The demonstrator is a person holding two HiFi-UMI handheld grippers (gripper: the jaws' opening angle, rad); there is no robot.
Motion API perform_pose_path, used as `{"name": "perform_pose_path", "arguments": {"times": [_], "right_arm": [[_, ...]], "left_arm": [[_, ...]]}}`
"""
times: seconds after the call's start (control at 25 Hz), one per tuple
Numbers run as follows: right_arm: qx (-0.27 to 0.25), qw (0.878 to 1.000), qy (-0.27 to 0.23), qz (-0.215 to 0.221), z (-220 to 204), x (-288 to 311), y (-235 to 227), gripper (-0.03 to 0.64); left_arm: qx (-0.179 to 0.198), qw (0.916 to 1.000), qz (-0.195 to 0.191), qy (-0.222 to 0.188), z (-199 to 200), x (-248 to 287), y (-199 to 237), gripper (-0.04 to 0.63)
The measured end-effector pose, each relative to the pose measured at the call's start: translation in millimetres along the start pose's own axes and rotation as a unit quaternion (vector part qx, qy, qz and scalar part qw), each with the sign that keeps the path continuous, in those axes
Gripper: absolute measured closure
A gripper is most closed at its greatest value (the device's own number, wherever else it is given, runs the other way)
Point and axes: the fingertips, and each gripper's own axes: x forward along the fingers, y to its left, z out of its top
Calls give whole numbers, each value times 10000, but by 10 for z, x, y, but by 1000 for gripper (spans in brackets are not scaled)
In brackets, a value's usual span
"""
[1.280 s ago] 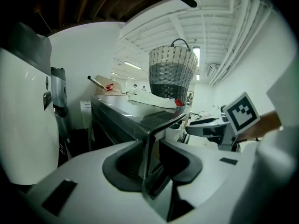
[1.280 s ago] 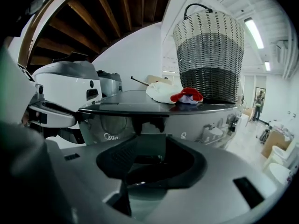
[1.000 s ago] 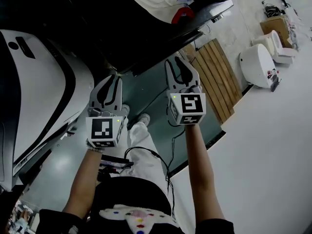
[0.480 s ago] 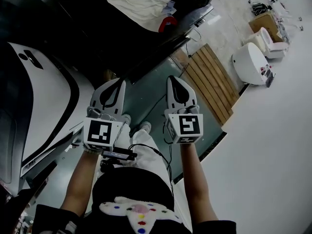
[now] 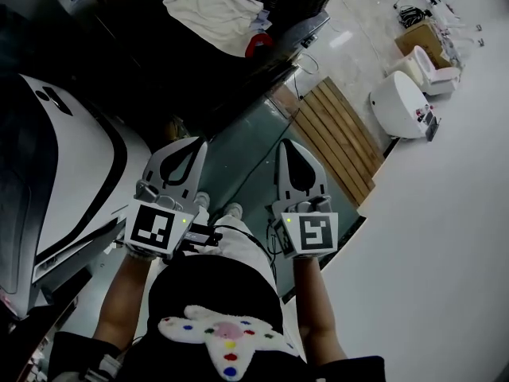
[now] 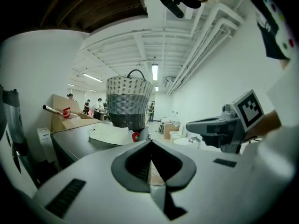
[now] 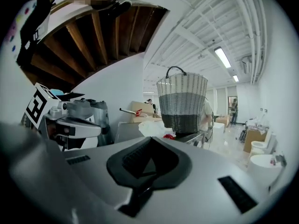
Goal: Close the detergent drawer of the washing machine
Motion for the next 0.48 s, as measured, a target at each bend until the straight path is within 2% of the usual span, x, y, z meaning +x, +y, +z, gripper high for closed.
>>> {"name": "perform_pose_path", "arguments": {"times": [0.16, 0.48], "right_arm": [[-63, 9998, -165, -30, 231, -161, 34, 612], [24, 9997, -198, 166, 343, -296, 180, 612]], "left_arm": [[38, 9999, -81, -46, 101, -95, -89, 584], [83, 10000, -16, -50, 219, -232, -124, 584]]}}
